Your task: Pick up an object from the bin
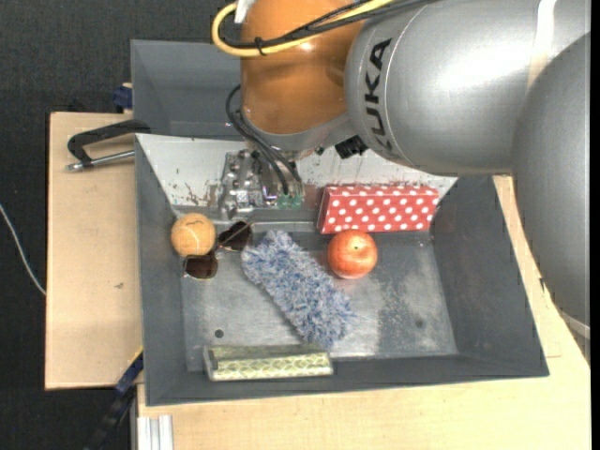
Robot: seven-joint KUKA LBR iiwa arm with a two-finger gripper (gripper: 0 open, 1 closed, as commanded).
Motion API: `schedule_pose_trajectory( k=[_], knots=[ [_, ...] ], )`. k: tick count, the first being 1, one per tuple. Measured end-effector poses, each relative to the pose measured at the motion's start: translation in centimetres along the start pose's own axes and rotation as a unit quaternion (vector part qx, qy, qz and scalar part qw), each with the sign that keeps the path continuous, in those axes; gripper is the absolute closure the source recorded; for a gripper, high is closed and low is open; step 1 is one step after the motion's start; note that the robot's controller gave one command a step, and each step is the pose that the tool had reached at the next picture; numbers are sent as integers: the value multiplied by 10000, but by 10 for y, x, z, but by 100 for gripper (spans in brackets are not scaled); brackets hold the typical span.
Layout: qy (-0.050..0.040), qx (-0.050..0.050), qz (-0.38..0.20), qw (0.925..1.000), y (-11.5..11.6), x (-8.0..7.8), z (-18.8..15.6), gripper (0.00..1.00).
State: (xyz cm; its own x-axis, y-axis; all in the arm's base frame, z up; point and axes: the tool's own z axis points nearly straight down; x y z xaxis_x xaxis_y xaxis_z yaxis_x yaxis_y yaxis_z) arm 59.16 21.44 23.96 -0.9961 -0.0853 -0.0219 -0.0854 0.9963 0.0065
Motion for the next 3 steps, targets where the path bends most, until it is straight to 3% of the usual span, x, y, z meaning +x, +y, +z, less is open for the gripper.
schedule_pose_trajectory(
  k=[1, 2, 3],
  knots=[
    [14, 72, -22, 10000, -9, -9, 158, 0],
    [93, 73, -44, 9999, -9, -5, 166, 100],
    [92, 73, -44, 9999, -9, -5, 166, 100]
  ],
)
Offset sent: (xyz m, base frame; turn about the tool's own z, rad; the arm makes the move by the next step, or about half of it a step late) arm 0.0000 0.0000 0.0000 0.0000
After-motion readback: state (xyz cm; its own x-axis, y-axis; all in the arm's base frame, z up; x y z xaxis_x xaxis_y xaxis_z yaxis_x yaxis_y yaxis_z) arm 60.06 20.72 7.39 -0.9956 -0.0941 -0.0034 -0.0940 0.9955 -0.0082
